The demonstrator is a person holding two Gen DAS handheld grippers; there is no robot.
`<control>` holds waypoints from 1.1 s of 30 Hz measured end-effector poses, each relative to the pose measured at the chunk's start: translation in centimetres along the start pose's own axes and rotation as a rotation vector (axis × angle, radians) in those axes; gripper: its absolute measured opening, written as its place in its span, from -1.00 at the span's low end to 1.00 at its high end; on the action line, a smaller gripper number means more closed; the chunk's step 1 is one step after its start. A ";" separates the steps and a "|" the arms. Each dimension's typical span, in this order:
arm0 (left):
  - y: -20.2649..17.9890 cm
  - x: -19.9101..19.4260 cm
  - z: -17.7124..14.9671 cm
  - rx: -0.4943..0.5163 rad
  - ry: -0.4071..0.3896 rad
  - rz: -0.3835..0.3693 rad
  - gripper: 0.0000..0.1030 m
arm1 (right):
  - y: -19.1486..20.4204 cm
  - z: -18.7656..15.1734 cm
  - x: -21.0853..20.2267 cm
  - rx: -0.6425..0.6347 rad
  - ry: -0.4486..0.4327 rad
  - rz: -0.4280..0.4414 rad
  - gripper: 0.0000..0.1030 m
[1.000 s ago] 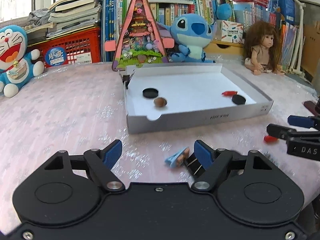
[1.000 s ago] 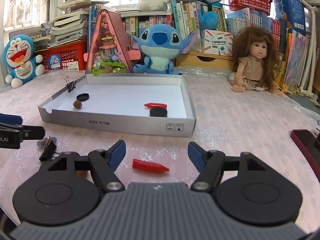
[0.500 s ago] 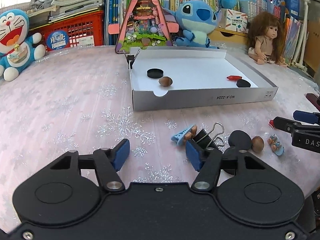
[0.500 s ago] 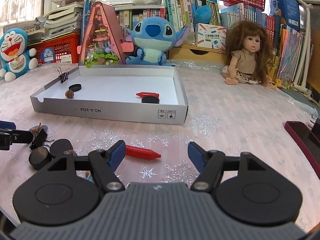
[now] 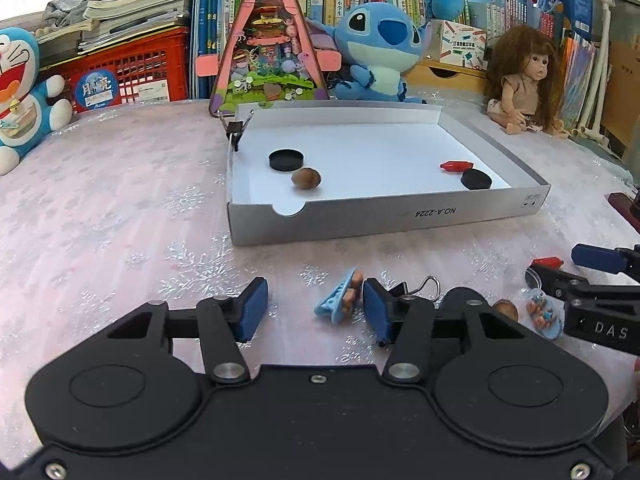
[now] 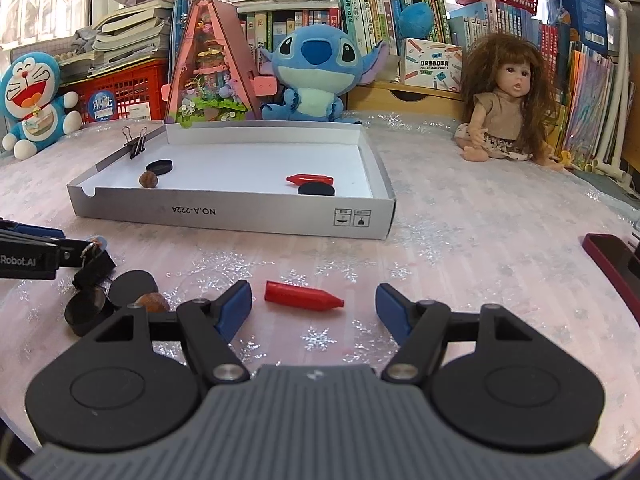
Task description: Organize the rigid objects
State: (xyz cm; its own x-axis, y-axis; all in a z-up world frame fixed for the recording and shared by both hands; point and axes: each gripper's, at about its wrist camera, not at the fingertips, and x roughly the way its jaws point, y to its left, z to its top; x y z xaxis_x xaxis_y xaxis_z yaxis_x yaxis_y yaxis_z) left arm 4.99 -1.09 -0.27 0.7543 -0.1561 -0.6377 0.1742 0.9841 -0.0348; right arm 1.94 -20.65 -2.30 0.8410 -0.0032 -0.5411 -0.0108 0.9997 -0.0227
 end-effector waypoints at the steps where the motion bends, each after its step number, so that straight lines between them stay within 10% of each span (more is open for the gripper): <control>1: -0.1 0.1 0.0 0.001 0.000 0.000 -0.04 | 0.1 0.0 0.0 0.001 0.000 0.002 0.54; 17: -0.7 0.2 0.1 0.006 -0.004 -0.029 -0.69 | 0.9 0.0 0.1 0.026 0.007 -0.016 0.45; 33: -1.0 -0.1 0.3 0.007 -0.008 -0.041 -0.75 | 1.5 0.1 -0.1 0.012 -0.002 -0.003 -0.06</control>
State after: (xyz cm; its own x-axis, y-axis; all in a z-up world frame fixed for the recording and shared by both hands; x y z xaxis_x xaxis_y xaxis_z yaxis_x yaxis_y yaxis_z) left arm 4.97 -2.07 0.08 0.7512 -0.1967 -0.6301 0.2095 0.9763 -0.0551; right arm 1.88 -19.17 -2.23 0.8422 -0.0061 -0.5392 -0.0020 0.9999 -0.0145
